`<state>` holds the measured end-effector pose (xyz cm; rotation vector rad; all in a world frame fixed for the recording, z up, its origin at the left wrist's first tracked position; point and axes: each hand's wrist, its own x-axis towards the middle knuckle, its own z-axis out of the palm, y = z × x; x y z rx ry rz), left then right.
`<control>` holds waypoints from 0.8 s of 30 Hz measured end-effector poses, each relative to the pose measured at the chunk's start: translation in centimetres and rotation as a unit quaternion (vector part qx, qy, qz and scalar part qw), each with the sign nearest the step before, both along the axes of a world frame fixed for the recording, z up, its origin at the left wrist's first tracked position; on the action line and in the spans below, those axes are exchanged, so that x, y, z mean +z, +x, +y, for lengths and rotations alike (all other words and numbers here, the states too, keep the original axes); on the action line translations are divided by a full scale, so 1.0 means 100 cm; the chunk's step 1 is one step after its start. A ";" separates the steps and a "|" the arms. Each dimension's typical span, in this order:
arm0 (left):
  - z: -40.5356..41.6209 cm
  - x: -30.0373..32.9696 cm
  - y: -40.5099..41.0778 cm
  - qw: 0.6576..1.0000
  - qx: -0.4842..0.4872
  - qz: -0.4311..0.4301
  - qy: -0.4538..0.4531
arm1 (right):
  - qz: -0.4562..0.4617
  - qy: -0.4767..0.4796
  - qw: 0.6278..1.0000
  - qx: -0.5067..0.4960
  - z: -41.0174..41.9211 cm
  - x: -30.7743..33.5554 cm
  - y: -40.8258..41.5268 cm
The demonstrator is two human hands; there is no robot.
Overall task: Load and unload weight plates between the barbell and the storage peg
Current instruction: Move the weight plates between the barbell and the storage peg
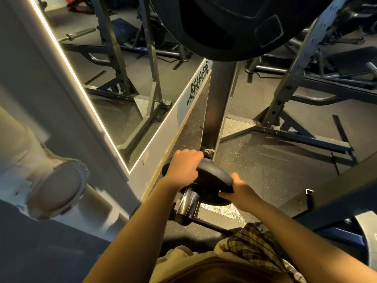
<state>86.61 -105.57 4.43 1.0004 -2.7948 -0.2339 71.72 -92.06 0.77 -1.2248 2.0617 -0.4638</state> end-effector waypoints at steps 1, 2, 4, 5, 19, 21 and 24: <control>-0.005 -0.003 0.009 0.999 0.017 0.029 0.043 | 0.063 0.004 0.998 0.031 -0.004 0.013 0.004; -0.010 -0.006 0.018 0.993 0.041 0.058 0.097 | 0.122 0.008 0.990 0.064 -0.009 0.027 0.008; -0.017 -0.013 0.037 0.963 0.093 0.117 0.223 | 0.209 0.009 0.970 0.120 -0.021 0.052 0.020; -0.019 -0.017 0.045 0.941 0.118 0.142 0.284 | 0.232 0.007 0.963 0.139 -0.028 0.061 0.025; -0.015 -0.033 0.056 0.893 0.215 0.183 0.350 | 0.119 0.003 0.983 0.143 -0.050 0.060 0.037; -0.015 -0.027 0.054 0.903 0.211 0.163 0.337 | 0.113 0.006 0.984 0.135 -0.048 0.060 0.034; -0.011 -0.014 0.050 0.921 0.194 0.131 0.311 | 0.096 -0.032 0.989 0.108 -0.031 0.049 0.029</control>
